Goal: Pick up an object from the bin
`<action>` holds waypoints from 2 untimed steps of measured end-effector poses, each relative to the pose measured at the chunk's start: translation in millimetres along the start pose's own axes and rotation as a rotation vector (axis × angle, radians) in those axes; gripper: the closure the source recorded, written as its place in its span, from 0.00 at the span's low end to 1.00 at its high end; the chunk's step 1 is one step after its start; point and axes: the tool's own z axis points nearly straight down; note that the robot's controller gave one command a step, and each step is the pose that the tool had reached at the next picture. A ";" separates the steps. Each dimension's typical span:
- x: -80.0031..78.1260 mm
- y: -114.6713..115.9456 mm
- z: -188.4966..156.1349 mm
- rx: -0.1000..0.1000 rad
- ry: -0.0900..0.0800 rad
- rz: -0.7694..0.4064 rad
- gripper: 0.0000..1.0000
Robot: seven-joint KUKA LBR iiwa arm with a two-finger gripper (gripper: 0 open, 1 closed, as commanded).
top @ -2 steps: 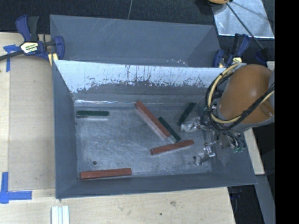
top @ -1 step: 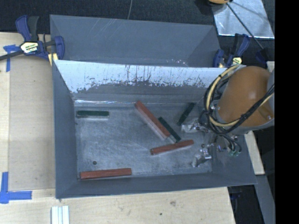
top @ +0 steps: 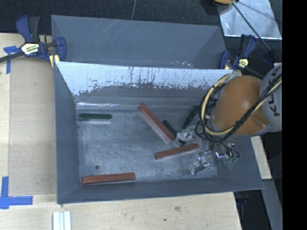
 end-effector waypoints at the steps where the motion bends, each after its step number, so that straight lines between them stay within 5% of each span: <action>1: -1.4 9.3 30.3 0.001 0.006 0.133 1.00; 2: -1.3 9.3 30.3 0.001 0.006 0.131 1.00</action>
Offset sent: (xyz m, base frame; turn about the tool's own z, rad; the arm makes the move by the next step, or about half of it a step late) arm 0.0000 0.0000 0.0000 0.0000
